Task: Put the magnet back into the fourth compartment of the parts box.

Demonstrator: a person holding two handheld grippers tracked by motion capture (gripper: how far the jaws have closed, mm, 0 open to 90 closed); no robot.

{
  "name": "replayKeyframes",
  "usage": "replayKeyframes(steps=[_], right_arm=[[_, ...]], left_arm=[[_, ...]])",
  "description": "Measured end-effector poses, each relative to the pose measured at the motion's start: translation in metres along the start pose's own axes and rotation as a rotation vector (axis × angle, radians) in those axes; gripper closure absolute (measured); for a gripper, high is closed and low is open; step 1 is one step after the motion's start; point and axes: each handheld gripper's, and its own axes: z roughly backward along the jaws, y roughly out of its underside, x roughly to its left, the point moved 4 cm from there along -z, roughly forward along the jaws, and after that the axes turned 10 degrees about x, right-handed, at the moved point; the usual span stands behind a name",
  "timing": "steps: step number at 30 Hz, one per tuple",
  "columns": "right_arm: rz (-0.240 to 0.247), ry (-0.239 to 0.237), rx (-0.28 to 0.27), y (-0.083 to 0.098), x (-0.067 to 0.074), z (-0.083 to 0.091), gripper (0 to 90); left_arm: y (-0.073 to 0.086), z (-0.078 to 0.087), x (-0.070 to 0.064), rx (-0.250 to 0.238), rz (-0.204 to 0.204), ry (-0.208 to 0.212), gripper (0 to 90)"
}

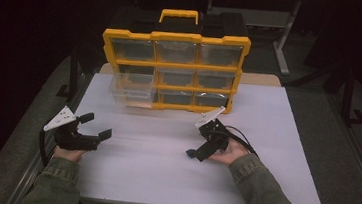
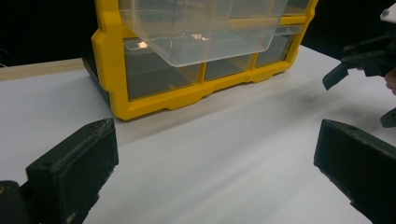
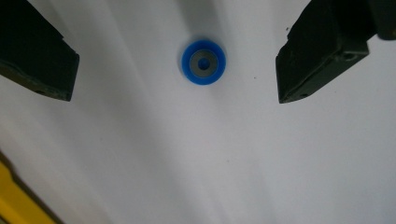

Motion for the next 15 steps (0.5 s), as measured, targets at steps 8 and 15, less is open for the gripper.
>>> replayKeyframes(steps=[8,15], right_arm=[[0.029,-0.008,0.025,0.0,0.003,-0.007,7.5],[0.027,-0.024,0.055,0.002,0.006,-0.014,12.8]], left_arm=[[0.0,-0.001,0.001,0.005,-0.003,0.001,0.0],[0.0,-0.001,0.0,0.004,-0.004,0.001,0.0]])
